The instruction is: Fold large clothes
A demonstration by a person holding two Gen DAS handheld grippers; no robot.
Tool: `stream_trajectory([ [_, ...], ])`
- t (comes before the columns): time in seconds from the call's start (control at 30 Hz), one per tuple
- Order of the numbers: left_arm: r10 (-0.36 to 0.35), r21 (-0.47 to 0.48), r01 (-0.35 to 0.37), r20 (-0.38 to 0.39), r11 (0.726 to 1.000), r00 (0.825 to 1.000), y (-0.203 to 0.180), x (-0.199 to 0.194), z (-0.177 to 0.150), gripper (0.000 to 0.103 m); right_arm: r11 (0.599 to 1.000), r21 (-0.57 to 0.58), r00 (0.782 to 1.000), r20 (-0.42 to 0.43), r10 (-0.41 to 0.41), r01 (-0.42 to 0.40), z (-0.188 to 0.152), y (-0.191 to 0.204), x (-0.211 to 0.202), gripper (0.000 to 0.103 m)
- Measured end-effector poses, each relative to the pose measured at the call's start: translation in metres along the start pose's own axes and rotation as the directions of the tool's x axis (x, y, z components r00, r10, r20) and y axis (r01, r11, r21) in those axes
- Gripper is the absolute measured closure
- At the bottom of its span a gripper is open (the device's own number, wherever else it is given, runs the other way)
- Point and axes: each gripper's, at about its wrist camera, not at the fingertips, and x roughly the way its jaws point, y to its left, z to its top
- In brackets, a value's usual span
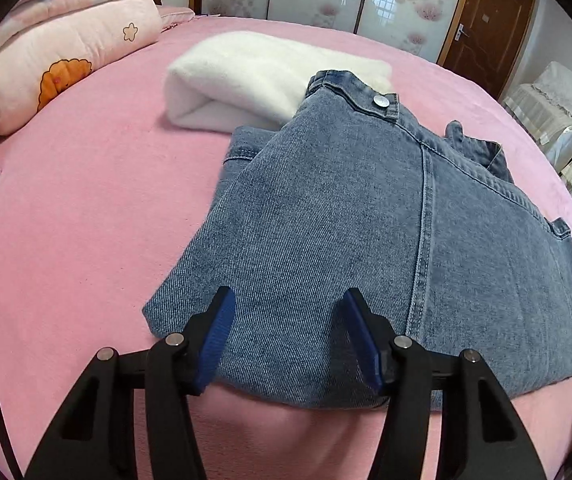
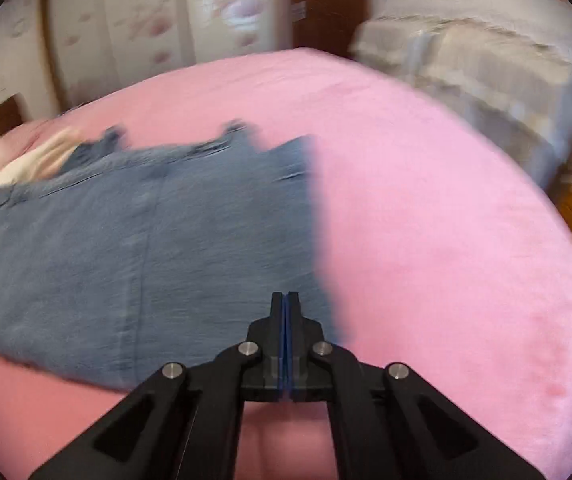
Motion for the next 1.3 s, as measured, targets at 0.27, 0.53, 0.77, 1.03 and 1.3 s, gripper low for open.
stream_trajectory([
  [0.27,0.039,0.013,-0.039,-0.003,0.999,0.999,-0.006,0.005,0.001,0.047,0.99,0.139,0.996,-0.085,0.029,-0.017,-0.003,-0.031,0.017,0.103],
  [0.53,-0.009,-0.046,0.008,-0.04,0.999,0.999,0.002,-0.015,0.003,0.042,0.993,0.116,1.0,-0.029,0.008,-0.005,0.009,-0.016,-0.016,0.103],
  [0.77,-0.01,-0.085,0.005,-0.057,0.996,0.998,0.016,-0.063,0.011,0.028,0.994,0.073,0.997,0.002,0.076,-0.076,0.016,0.013,-0.062,0.101],
  [1.03,-0.015,-0.094,0.012,-0.036,0.995,0.999,0.024,-0.135,0.023,0.028,0.98,0.03,0.98,0.007,0.198,-0.199,0.026,0.05,-0.123,0.1],
  [1.3,-0.049,-0.051,0.051,0.039,0.997,0.998,0.014,-0.203,0.015,0.023,0.96,-0.074,0.958,0.083,0.274,-0.269,0.024,0.087,-0.192,0.072],
])
